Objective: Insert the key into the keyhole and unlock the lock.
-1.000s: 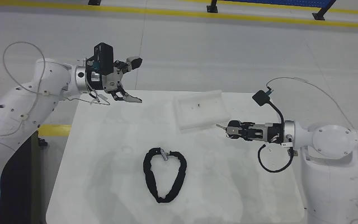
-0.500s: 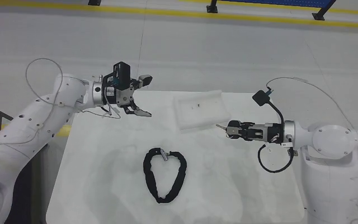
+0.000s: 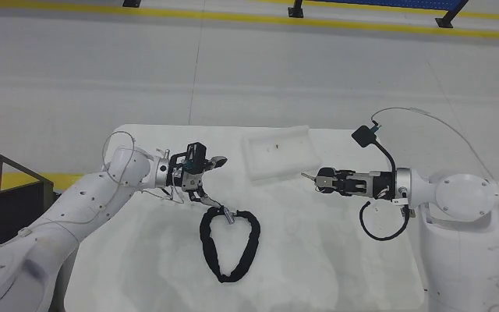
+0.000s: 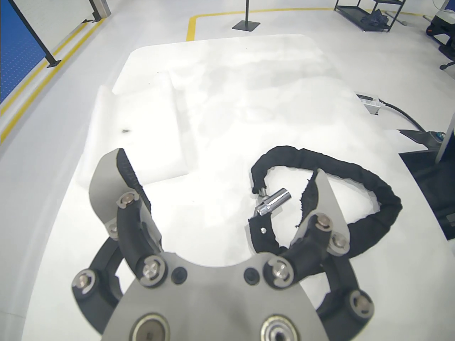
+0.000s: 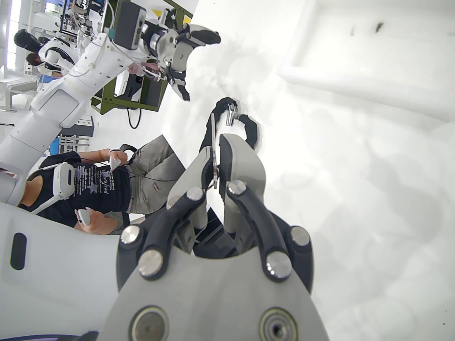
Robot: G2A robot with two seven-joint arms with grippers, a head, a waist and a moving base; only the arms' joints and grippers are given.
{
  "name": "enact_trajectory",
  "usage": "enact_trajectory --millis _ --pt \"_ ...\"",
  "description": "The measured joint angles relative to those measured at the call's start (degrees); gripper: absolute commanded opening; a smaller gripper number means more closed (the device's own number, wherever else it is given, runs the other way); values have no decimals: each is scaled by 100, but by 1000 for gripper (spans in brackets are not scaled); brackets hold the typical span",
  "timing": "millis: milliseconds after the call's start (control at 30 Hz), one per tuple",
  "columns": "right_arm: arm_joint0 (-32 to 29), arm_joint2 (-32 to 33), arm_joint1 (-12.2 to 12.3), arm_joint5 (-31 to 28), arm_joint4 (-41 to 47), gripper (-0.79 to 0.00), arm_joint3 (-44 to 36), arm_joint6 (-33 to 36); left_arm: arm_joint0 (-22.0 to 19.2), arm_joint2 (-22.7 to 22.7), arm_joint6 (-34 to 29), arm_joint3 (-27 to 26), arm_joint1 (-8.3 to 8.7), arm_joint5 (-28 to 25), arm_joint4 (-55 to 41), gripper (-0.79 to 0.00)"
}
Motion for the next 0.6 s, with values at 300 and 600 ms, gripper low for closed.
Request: enact_trajectory --millis 300,600 --pt "0 0 0 0 0 -785 0 0 145 0 111 108 -167 128 909 0" --pt "0 0 0 0 0 -785 0 0 164 0 237 138 -196 253 1143 0"
